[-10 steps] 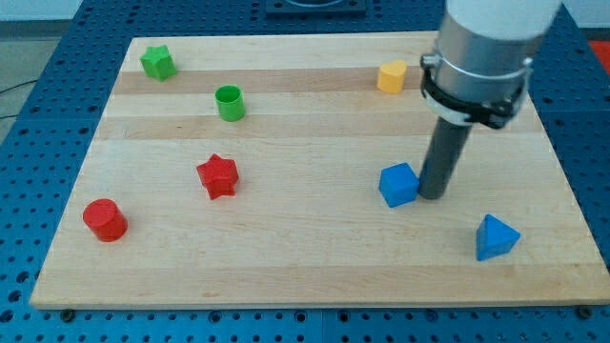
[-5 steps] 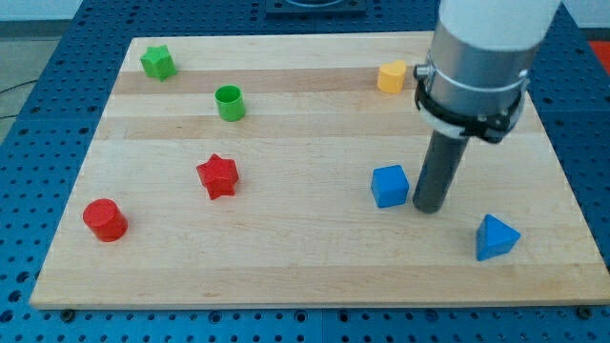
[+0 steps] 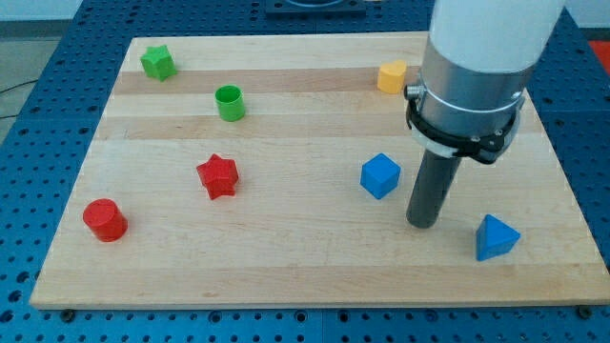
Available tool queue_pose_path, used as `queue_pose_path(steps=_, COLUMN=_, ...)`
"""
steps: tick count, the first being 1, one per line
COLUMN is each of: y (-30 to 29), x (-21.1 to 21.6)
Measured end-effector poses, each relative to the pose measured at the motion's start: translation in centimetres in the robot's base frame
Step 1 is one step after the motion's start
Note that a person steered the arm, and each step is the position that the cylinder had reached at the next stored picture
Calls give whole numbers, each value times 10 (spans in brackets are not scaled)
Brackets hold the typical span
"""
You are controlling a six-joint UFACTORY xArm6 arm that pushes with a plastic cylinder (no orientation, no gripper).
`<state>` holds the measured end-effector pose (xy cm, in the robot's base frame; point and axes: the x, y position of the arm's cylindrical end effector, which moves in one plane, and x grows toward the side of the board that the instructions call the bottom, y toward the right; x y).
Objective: Move the blue cube to the center of the board
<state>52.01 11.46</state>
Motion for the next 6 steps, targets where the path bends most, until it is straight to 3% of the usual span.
queue_pose_path(steps=1, y=-46, x=-54)
queue_pose_path(steps=2, y=-86, x=-47)
queue_pose_path(steps=3, y=-44, x=-29)
queue_pose_path(steps=5, y=-166, x=-29)
queue_pose_path(steps=6, y=-178, x=-35)
